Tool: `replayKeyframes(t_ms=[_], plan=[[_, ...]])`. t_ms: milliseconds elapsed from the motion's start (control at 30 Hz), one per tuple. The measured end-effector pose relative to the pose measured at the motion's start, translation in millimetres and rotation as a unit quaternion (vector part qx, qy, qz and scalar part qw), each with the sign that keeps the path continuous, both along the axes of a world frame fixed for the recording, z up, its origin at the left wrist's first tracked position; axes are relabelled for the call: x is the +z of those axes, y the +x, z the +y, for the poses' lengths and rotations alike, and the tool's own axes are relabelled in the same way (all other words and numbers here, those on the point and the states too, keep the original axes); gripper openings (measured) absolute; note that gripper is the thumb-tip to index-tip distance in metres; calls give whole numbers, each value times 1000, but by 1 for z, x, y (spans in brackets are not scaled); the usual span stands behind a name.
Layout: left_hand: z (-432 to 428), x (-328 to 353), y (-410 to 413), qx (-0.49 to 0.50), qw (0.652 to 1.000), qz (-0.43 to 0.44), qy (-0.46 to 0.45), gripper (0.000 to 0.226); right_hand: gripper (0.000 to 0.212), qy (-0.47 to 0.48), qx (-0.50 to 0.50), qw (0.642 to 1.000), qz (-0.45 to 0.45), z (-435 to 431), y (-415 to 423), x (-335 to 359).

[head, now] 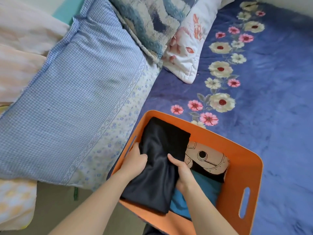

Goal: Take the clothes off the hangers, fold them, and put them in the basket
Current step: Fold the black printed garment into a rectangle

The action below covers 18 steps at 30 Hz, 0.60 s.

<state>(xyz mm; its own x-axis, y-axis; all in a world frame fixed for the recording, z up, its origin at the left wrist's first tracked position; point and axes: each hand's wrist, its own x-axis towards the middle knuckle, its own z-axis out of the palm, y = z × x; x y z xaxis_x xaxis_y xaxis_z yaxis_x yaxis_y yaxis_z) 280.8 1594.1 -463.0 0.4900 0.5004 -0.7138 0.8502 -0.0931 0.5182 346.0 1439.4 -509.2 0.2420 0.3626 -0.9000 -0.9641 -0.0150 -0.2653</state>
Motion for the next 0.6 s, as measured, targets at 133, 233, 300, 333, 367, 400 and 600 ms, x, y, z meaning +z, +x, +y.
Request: replayKeyframes(t_ms=[133, 233, 300, 333, 367, 400, 600], plan=[[-2, -29, 3, 5, 1000, 11, 21, 55, 65, -26, -21, 996, -80, 4, -3, -23], [-1, -39, 3, -22, 999, 10, 39, 55, 53, -91, 27, 980, -176, 8, -5, -18], [-3, -37, -3, -43, 997, -1, 66, 58, 45, -152, 119, 949, -248, 4, -4, -7], [-7, -31, -6, -49, 994, -21, 92, 60, 42, -185, 179, 922, -288, -1, -2, 0], [-13, -23, -12, -59, 988, -52, 132, 61, 40, -227, 244, 882, -335, -7, 0, 7], [-21, -14, -17, -78, 974, -86, 193, 60, 39, -270, 297, 826, -396, -14, 3, 13], [-91, -7, -50, -230, 934, 43, 270, 101, 46, -191, 412, 416, -787, 10, 37, 9]])
